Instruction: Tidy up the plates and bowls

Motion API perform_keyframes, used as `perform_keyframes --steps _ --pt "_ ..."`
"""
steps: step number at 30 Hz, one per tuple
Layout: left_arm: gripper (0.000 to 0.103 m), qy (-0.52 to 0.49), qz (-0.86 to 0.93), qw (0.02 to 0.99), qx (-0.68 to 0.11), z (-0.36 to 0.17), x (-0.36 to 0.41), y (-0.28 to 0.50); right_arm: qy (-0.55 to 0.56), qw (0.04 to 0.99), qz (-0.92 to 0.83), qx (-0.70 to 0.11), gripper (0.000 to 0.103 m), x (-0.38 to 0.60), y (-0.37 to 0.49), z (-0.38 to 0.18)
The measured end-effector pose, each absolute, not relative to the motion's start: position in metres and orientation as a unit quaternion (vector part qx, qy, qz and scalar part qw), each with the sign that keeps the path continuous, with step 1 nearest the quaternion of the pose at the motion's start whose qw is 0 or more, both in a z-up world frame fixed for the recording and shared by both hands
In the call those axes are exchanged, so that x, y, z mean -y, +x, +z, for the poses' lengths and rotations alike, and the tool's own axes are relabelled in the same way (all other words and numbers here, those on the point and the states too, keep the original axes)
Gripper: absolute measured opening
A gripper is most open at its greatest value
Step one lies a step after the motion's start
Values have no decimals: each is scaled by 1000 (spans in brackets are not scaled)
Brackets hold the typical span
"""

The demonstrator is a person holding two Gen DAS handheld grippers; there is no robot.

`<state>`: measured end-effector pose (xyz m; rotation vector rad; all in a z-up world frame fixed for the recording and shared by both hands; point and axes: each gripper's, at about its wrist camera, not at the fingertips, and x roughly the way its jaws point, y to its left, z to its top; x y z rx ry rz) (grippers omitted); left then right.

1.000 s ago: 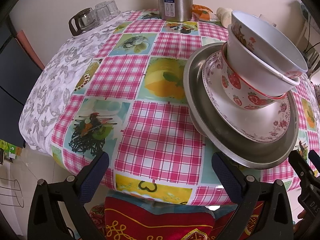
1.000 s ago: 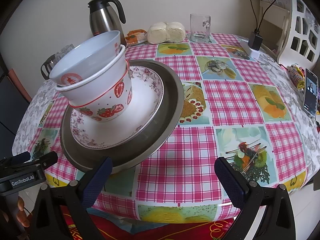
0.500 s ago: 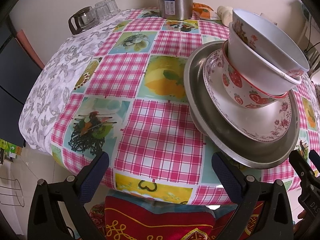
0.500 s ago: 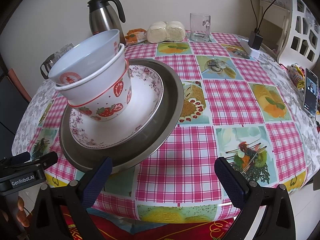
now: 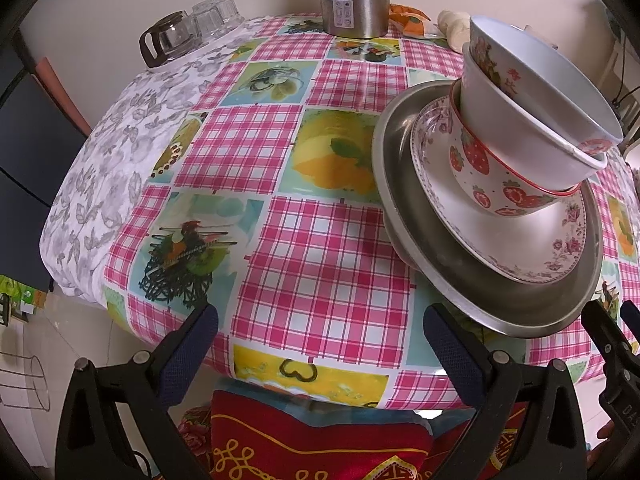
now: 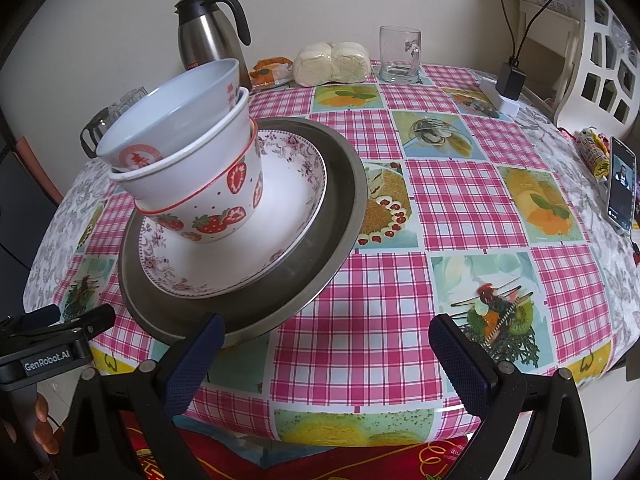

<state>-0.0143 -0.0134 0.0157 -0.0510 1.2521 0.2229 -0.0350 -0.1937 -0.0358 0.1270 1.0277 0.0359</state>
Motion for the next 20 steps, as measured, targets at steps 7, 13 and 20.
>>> perform_keyframes --steps 7,13,20 --pt "102 -22 104 805 -584 16 14 -14 61 868 16 -492 103 194 -36 -37" --pt "102 -18 113 809 -577 20 14 -16 61 868 16 -492 103 195 -36 -38" --pt "102 -23 113 808 -578 20 12 -16 60 868 16 -493 103 195 -37 -39"
